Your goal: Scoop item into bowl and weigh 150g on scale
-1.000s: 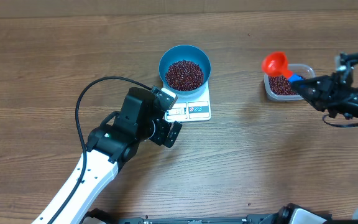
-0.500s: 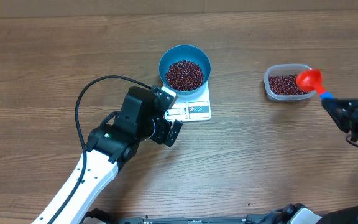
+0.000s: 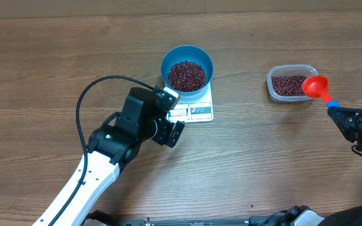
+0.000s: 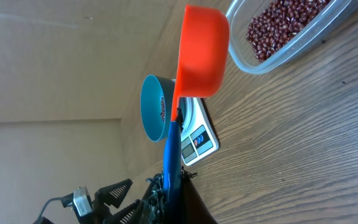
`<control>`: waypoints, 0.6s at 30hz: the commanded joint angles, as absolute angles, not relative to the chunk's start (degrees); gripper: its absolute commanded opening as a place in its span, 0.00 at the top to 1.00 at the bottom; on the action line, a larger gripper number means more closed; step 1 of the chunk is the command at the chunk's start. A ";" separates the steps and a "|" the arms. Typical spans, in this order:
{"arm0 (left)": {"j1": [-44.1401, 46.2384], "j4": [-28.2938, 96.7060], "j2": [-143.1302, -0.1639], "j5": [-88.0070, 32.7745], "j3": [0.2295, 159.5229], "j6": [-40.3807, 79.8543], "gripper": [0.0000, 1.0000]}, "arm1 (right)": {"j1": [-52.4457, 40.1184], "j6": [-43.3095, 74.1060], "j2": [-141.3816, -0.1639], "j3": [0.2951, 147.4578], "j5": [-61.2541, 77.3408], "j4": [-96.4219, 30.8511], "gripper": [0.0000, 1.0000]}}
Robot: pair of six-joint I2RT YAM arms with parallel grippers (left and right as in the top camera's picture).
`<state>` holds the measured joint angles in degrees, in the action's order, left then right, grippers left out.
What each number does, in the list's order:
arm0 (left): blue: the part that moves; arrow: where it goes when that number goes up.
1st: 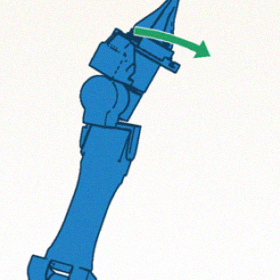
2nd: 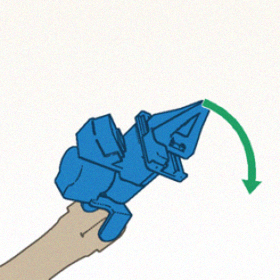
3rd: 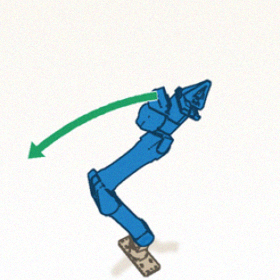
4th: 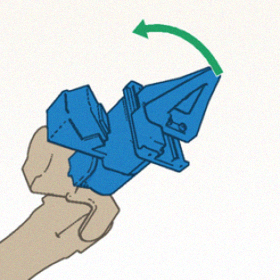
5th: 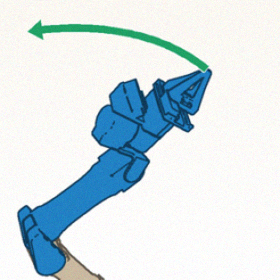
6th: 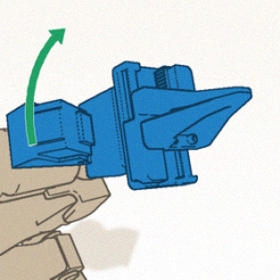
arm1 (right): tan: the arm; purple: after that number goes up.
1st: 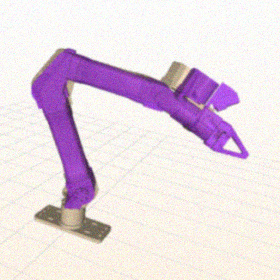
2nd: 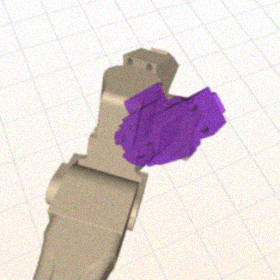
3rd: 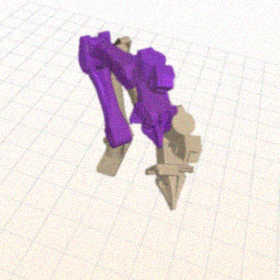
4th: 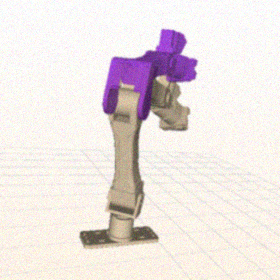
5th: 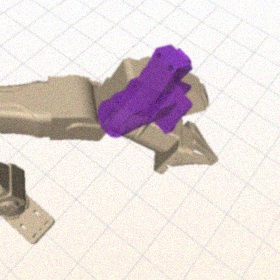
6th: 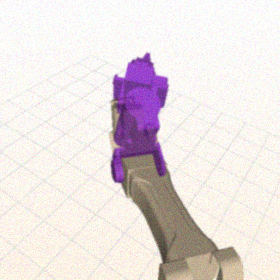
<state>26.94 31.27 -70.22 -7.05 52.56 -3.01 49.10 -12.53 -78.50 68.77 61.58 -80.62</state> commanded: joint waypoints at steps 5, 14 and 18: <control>26.59 30.04 -70.39 -6.44 53.74 -3.66 0.01 | 49.30 -14.02 -78.32 68.60 63.11 -80.07 0.96; 26.59 29.93 -70.41 -6.44 53.74 -3.66 0.00 | 49.30 -14.04 -78.32 68.60 63.11 -80.03 0.96; 26.59 29.95 -70.41 -6.44 53.74 -3.68 0.00 | 49.30 -14.04 -78.32 68.60 63.11 -80.01 0.96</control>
